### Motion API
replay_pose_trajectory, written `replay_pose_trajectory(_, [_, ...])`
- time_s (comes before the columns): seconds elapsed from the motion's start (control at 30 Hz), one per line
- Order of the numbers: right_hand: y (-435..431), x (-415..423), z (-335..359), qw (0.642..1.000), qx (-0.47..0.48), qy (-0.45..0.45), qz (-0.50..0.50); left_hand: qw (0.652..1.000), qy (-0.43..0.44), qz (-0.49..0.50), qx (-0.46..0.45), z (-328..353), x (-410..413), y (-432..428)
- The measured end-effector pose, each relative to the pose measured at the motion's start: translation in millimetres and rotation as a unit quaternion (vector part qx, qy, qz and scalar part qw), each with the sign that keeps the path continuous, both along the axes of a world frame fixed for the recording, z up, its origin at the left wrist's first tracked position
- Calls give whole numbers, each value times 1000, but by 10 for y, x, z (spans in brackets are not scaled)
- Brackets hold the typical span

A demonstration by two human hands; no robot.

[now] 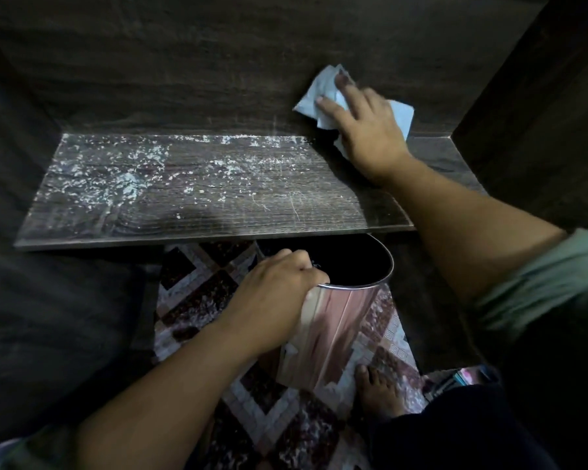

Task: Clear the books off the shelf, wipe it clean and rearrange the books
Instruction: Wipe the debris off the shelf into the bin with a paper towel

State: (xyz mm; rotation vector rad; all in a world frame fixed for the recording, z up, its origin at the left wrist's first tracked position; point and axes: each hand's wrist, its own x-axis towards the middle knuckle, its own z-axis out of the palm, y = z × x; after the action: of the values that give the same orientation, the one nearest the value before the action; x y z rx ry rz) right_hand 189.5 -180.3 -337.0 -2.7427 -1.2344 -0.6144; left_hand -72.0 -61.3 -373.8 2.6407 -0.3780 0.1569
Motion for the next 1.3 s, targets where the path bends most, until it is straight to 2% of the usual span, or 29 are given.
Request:
replay_pose_trajectory(0.1, [88,71,-147,993,-110,47,-2,1000,13,12,10,14,-1,29])
replay_pose_trajectory(0.23, [141,34,-228,988,-72,132,-31,1000,24,18,8,18,-20,58])
replay_pose_trajectory(0.37, [202,-12,-129,967,-69,226,-93,999,36,16,13,20,-36,59])
replay_pose_trajectory(0.5, [62,-180,-93,955,15,289,-65,999,45,22,14,33,-34,53])
replay_pose_trajectory(0.63, [-187,-438,-212,945,81,310,-59,999,41,23,17,46,-42,59])
replay_pose_trajectory(0.7, [-279,-502,-217,934,150,320,-57,999,36,22,15,43,-47,62])
replay_pose_trajectory(0.8, [-370,-373,-96,938,249,223,-91,999,35,21,20,36,-50,63])
replay_pose_trajectory(0.83, [-386,-307,-52,943,236,200,-121,999,35,21,23,36,-50,63])
replay_pose_trajectory(0.9, [-425,-193,-73,955,99,191,-204,999,36,20,28,36,-45,64])
replay_pose_trajectory(0.97, [-437,-157,-221,943,-11,226,-244,999,41,20,30,30,-38,67])
replay_pose_trajectory(1.1, [-421,-135,-359,945,33,243,-218,999,38,16,34,6,-23,67])
replay_pose_trajectory(1.3, [-444,-360,-313,954,47,279,-102,998,47,4,38,13,-26,28])
